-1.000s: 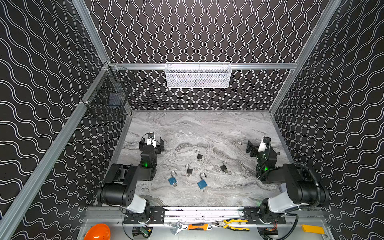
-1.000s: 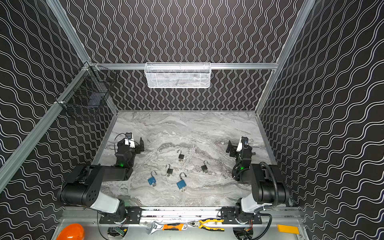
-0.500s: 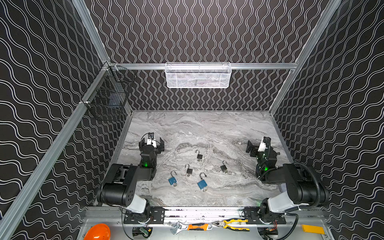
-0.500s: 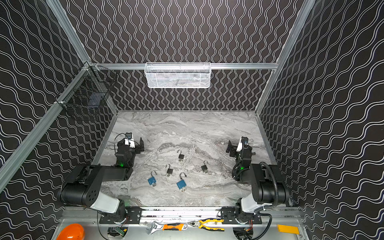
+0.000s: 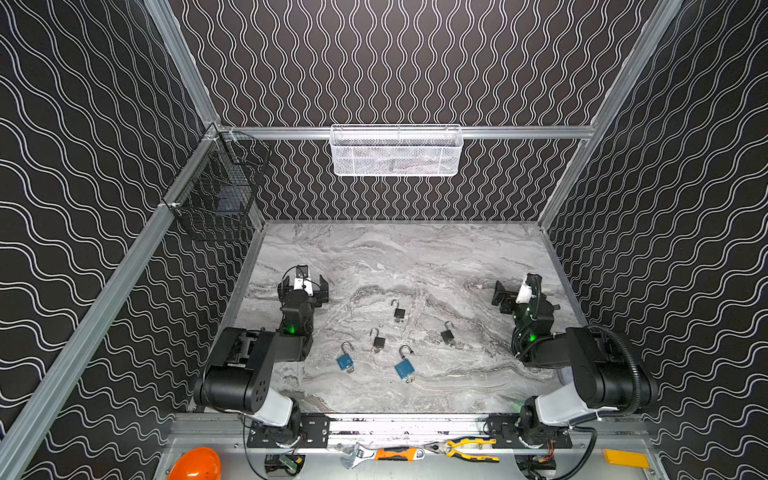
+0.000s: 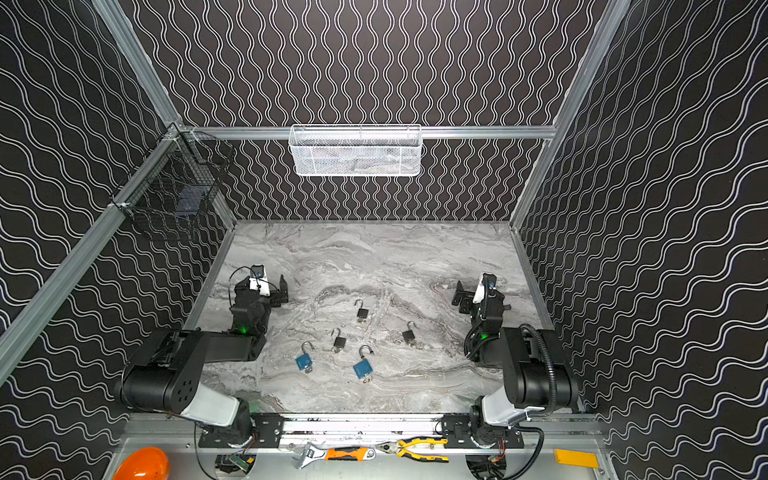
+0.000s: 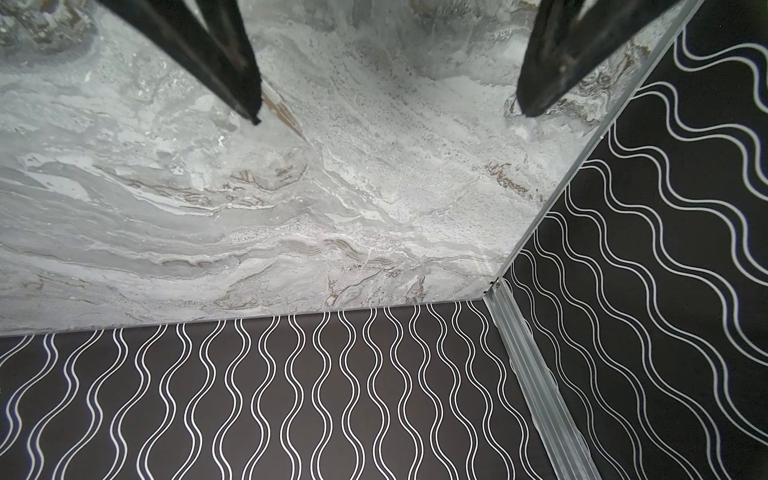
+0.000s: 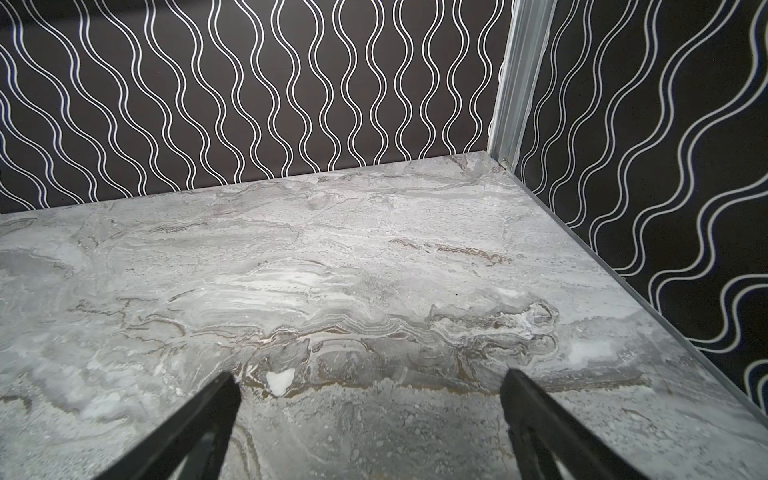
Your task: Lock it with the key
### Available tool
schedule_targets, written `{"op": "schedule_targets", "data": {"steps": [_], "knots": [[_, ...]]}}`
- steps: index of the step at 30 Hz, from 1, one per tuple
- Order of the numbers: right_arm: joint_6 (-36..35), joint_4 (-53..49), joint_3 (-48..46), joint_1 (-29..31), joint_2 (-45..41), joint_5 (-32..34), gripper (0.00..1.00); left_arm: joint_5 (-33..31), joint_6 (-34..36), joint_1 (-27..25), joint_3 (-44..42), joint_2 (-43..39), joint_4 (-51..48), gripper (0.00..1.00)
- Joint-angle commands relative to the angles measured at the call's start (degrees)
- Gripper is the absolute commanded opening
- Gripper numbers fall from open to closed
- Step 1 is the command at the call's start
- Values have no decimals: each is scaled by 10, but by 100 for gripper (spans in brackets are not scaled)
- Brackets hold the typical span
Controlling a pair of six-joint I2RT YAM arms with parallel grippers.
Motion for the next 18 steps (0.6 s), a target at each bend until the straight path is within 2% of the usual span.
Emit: {"op": "schedule_targets", "data": {"steps": [1, 10, 14, 18], "knots": [[-6, 13, -2, 1, -1, 6, 100, 1, -2, 1, 4, -1, 10, 99], [4, 51, -27, 3, -19, 42, 100, -5, 2, -1, 2, -16, 5, 99], [10, 19, -26, 3, -52, 61, 100, -17, -1, -3, 38, -52, -97, 99], [10, -37, -16, 3, -102, 68, 100, -60, -21, -14, 111, -102, -282, 99]]}}
